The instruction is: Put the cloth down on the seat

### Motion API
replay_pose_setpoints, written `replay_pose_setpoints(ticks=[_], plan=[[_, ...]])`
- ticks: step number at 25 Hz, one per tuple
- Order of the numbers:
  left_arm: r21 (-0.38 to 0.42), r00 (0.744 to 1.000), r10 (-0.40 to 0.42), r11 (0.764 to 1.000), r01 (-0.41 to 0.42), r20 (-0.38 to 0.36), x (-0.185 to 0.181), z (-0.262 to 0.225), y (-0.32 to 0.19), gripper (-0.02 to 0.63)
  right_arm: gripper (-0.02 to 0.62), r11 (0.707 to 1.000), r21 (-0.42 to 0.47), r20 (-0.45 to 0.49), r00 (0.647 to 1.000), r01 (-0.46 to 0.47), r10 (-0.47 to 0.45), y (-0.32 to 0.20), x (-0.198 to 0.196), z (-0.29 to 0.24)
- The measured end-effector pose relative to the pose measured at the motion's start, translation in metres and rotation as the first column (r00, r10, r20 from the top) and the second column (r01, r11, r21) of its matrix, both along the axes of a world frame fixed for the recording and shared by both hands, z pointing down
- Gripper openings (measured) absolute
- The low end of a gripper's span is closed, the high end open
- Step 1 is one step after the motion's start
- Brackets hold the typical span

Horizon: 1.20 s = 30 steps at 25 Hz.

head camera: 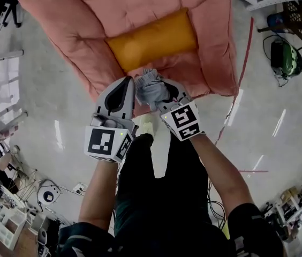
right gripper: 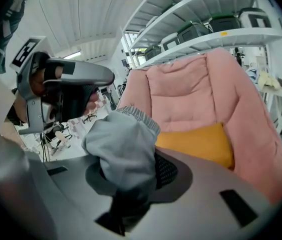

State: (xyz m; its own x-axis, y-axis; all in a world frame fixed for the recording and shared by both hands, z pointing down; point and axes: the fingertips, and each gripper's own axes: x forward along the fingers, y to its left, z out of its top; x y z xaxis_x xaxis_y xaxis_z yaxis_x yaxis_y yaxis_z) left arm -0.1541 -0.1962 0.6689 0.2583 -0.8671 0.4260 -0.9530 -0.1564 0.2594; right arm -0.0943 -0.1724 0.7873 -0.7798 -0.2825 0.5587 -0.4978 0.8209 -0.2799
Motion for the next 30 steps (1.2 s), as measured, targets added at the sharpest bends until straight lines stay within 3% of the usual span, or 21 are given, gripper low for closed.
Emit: replay_pose_setpoints(ticks=[8, 13, 15, 19, 23, 26, 30], plan=[[-0.026, 0.999, 0.029, 0.999, -0.03, -0.026, 0.018, 0.068, -0.013, 0.005, 0.103, 0.999, 0.024, -0.179, 0.983, 0.037, -0.032, -0.024, 0.036, 0.113], [-0.045, 0.999, 0.043, 0.998, -0.043, -0.008, 0.028, 0.097, -0.018, 0.005, 0.114, 0.988, 0.106, -0.413, 0.909, 0.113, -0.059, -0.039, 0.074, 0.159], [-0.052, 0.999, 0.048, 0.998, -0.048, -0.006, 0.033, 0.106, -0.02, 0.005, 0.124, 0.987, 0.105, -0.465, 0.883, 0.126, -0.063, -0.043, 0.087, 0.173], [-0.059, 0.998, 0.065, 0.996, -0.066, -0.021, 0.043, 0.118, -0.026, 0.005, 0.148, 0.985, 0.093, -0.515, 0.853, 0.147, -0.079, -0.049, 0.099, 0.193], [-0.058, 0.996, 0.079, 0.995, -0.08, -0.032, 0.048, 0.119, -0.031, 0.005, 0.218, 0.978, 0.069, -0.563, 0.817, 0.195, -0.123, -0.049, 0.098, 0.208], [-0.061, 0.996, 0.083, 0.994, -0.086, -0.044, 0.046, 0.114, -0.029, 0.005, 0.279, 0.978, 0.058, -0.567, 0.814, 0.198, -0.131, -0.048, 0.095, 0.199], [-0.07, 0.995, 0.082, 0.994, -0.086, -0.049, 0.043, 0.103, -0.025, 0.005, 0.286, 0.979, 0.066, -0.557, 0.821, 0.195, -0.126, -0.044, 0.092, 0.169]])
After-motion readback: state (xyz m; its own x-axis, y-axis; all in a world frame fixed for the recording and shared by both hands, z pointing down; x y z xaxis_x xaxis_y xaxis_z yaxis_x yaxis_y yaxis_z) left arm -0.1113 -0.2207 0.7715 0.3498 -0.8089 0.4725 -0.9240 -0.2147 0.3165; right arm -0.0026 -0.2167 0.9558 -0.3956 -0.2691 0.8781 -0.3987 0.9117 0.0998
